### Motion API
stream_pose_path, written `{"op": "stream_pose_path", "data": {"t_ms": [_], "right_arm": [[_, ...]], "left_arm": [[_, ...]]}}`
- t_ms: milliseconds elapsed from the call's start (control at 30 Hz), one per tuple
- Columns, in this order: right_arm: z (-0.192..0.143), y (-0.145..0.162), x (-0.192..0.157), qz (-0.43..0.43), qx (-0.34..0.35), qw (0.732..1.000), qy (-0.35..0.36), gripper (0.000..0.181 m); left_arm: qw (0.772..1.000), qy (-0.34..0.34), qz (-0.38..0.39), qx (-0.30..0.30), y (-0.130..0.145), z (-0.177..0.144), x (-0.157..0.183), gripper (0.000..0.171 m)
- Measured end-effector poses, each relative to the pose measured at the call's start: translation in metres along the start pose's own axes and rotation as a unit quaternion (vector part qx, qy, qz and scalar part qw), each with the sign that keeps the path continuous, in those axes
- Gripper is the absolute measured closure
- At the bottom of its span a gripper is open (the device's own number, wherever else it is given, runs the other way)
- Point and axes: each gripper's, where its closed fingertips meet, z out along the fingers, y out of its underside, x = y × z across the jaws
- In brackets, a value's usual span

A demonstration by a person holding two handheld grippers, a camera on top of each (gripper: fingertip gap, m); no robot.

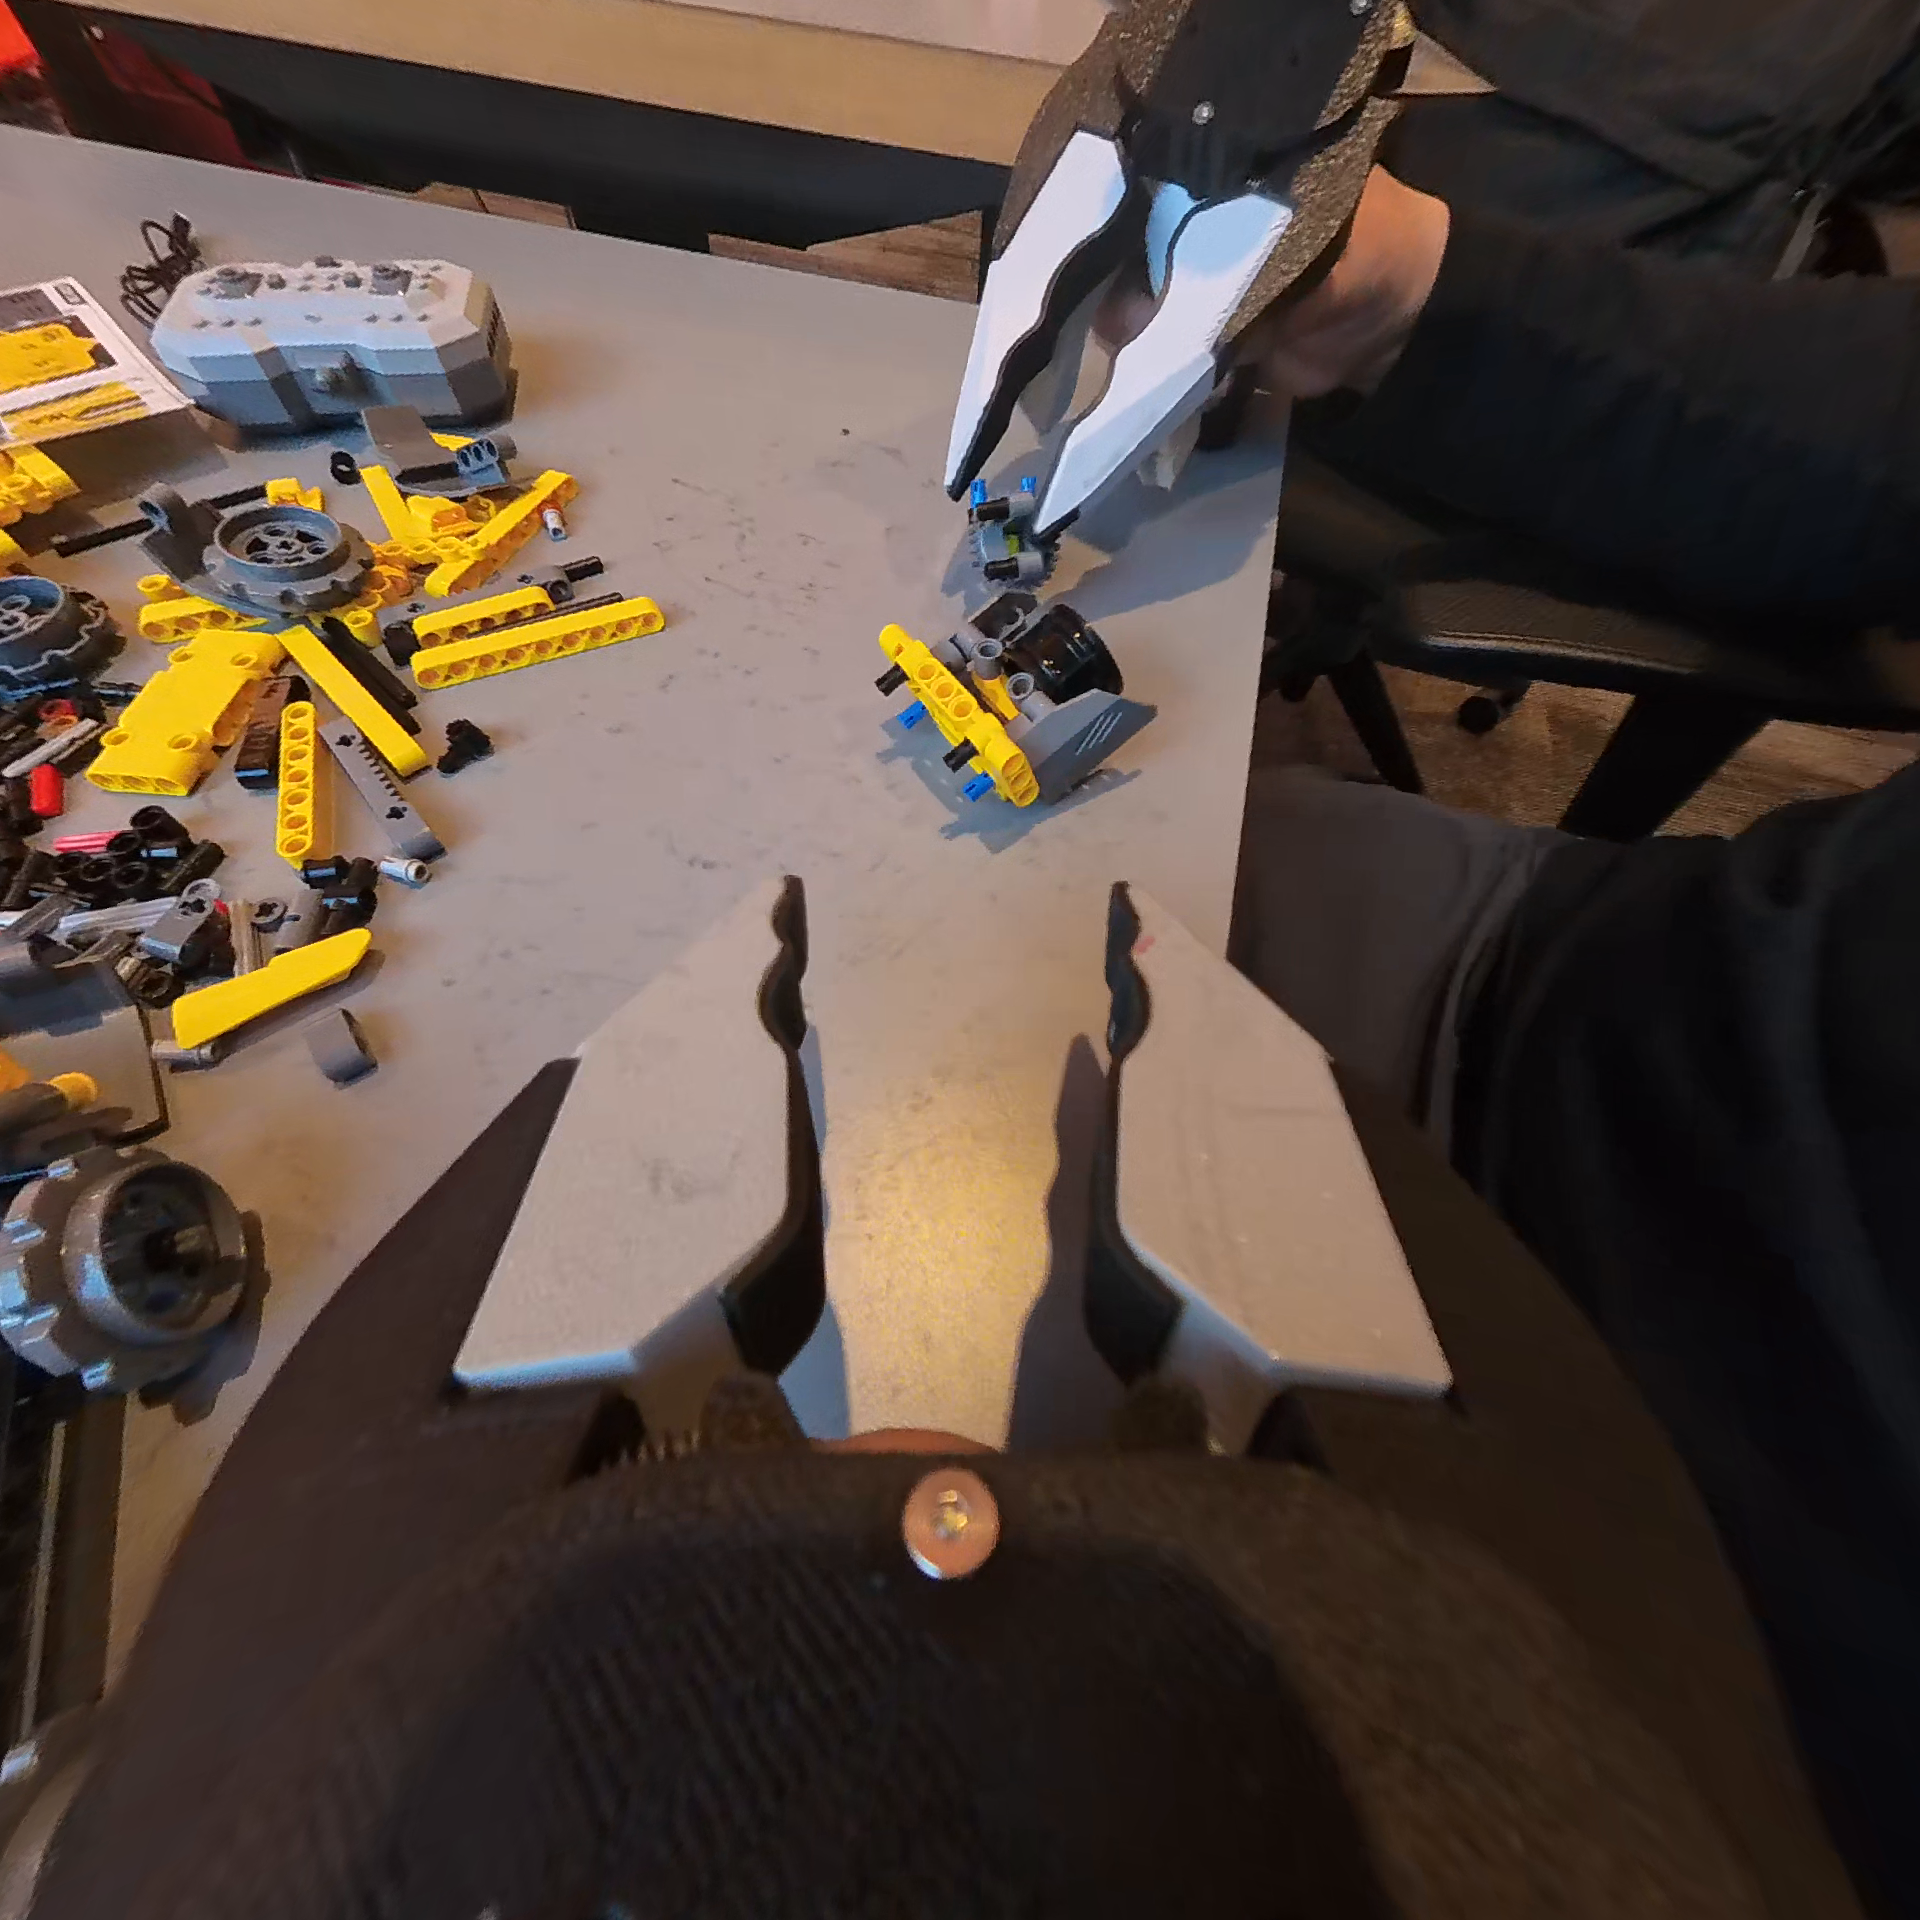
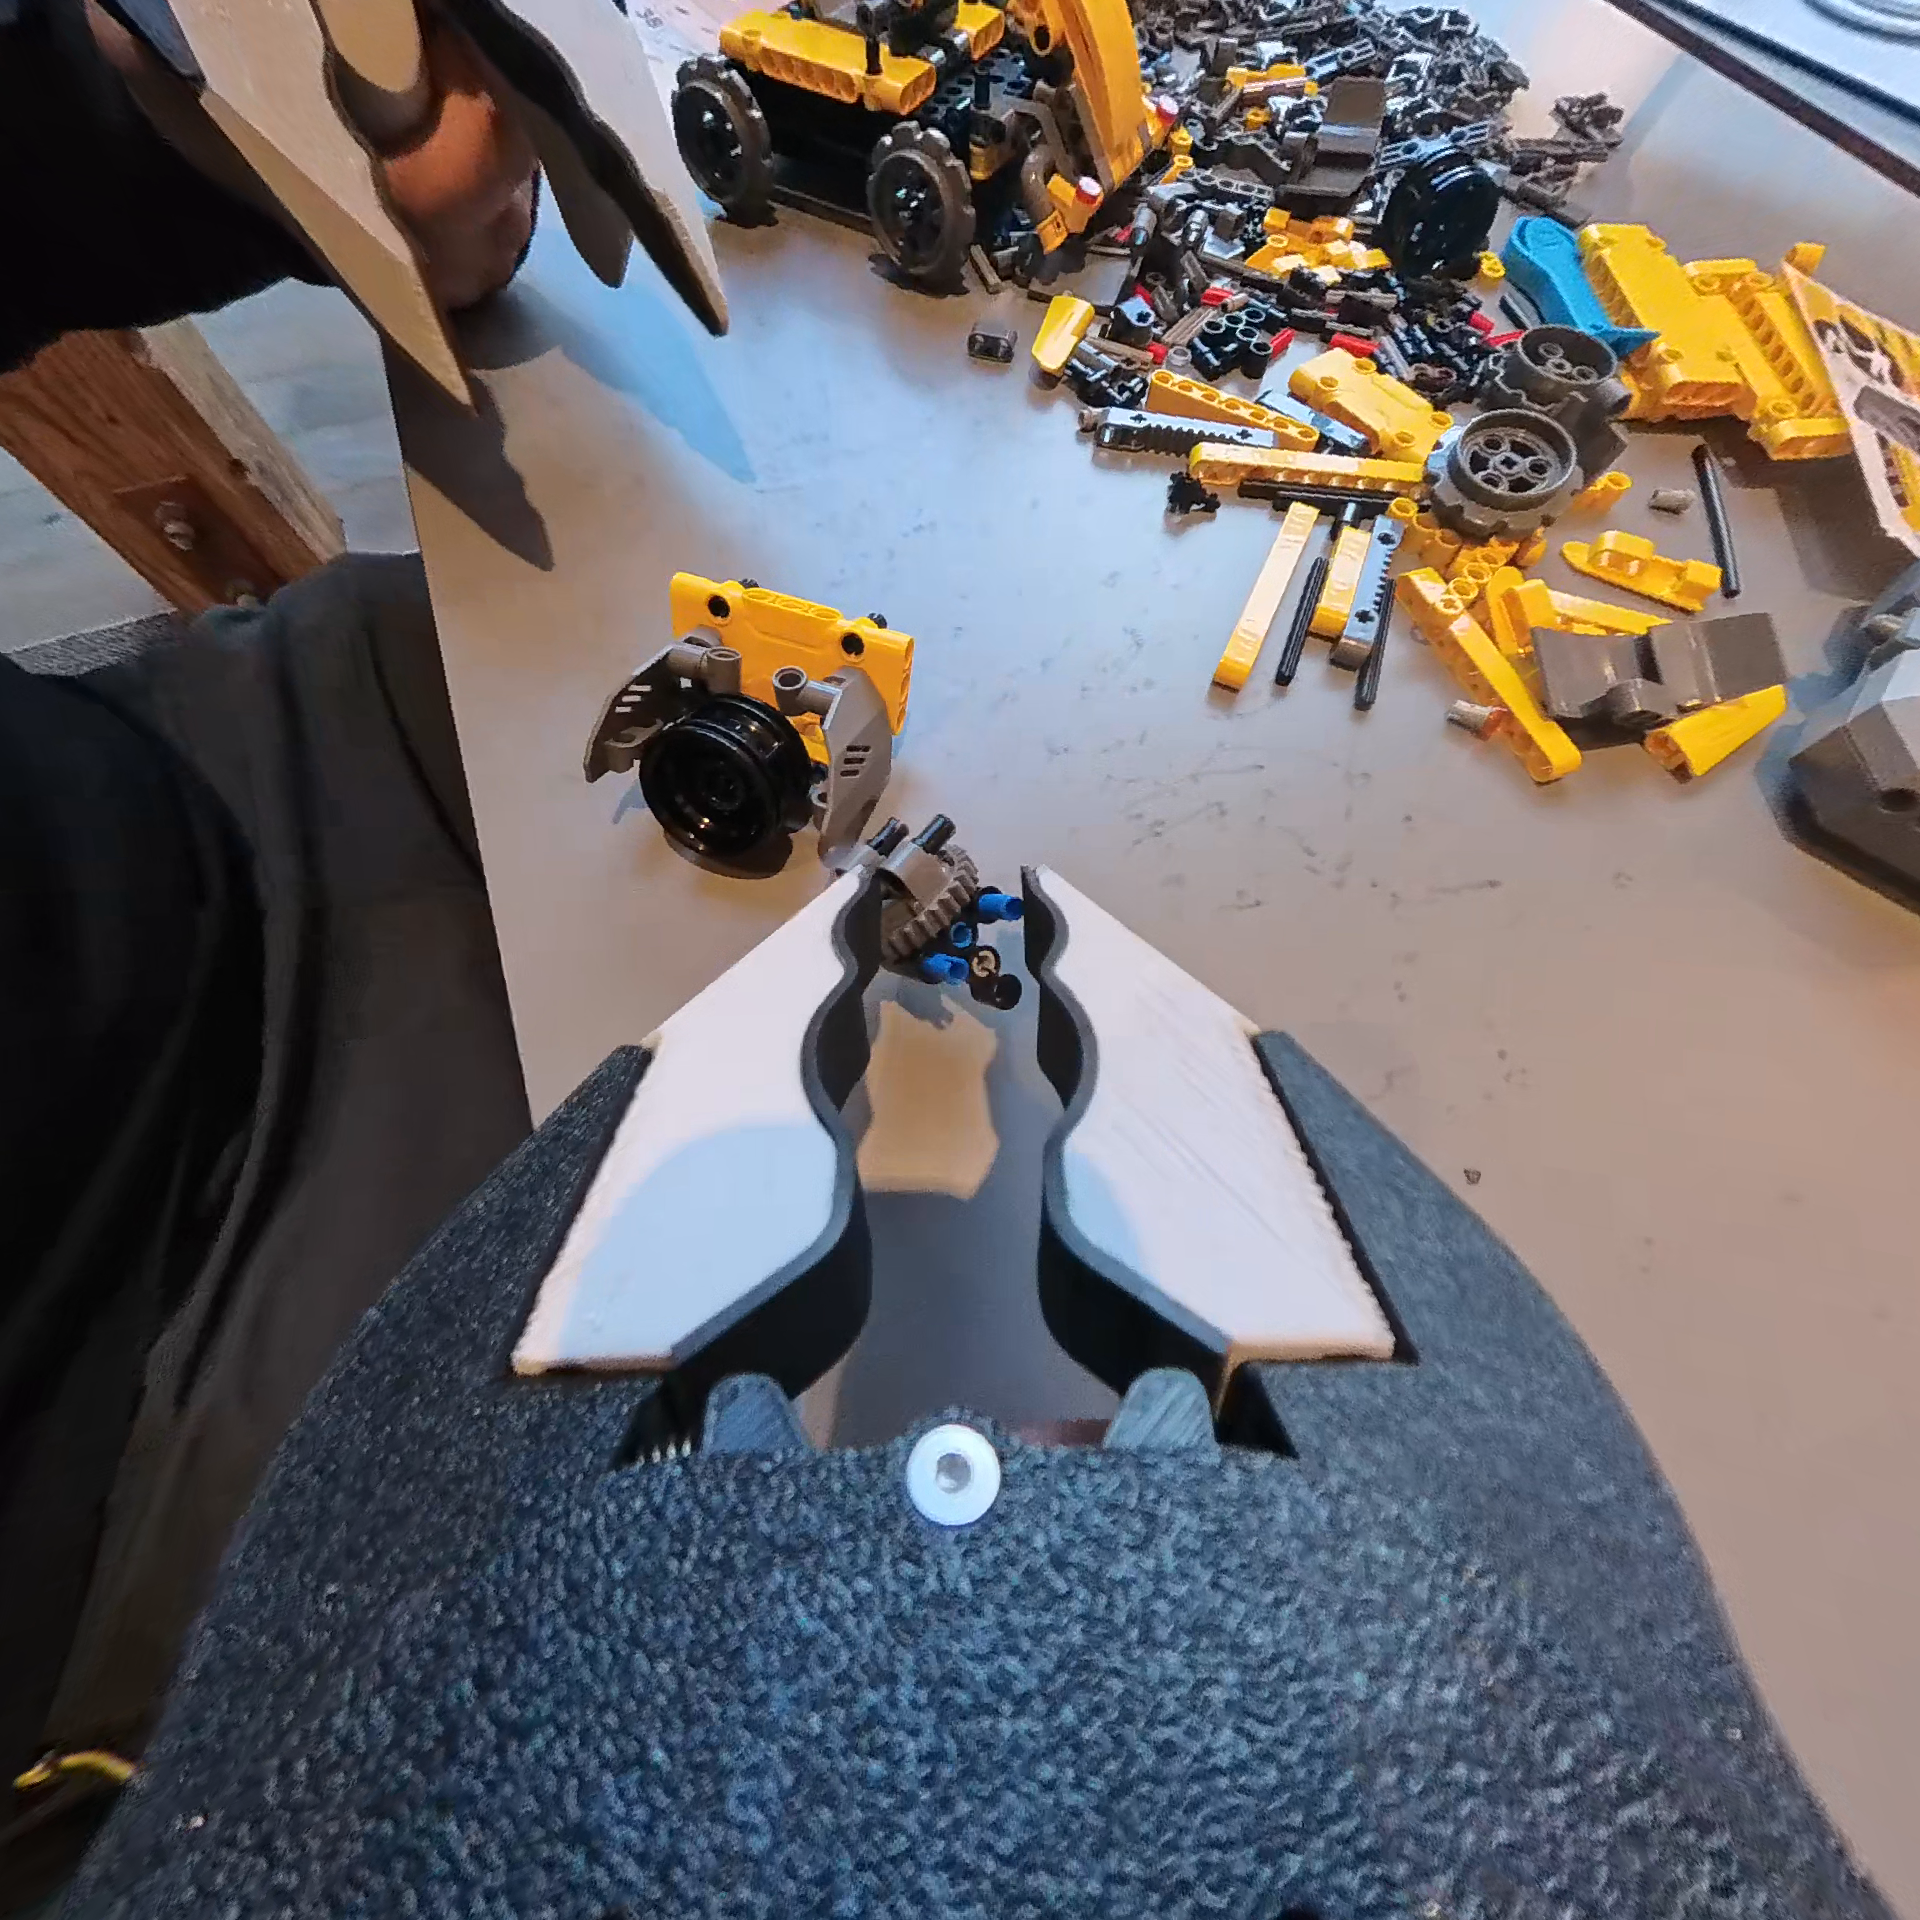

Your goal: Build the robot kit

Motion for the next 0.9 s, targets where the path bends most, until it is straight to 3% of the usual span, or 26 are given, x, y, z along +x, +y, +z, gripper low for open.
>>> {"op": "stream_pose_path", "data": {"t_ms": [333,700,900], "right_arm": [[0.001,0.001,0.004,-0.009,-0.005,1.000,0.028,0.155],[-0.012,-0.013,0.014,0.016,0.054,0.997,0.044,0.155],[-0.007,-0.040,0.019,0.016,0.116,0.993,0.024,0.156]], "left_arm": [[1.000,-0.009,0.020,0.009,-0.002,-0.002,0.002,0.116],[0.999,0.030,-0.038,-0.012,0.002,0.003,0.000,0.113],[0.992,0.068,-0.104,0.008,-0.006,0.007,-0.007,0.110]]}}
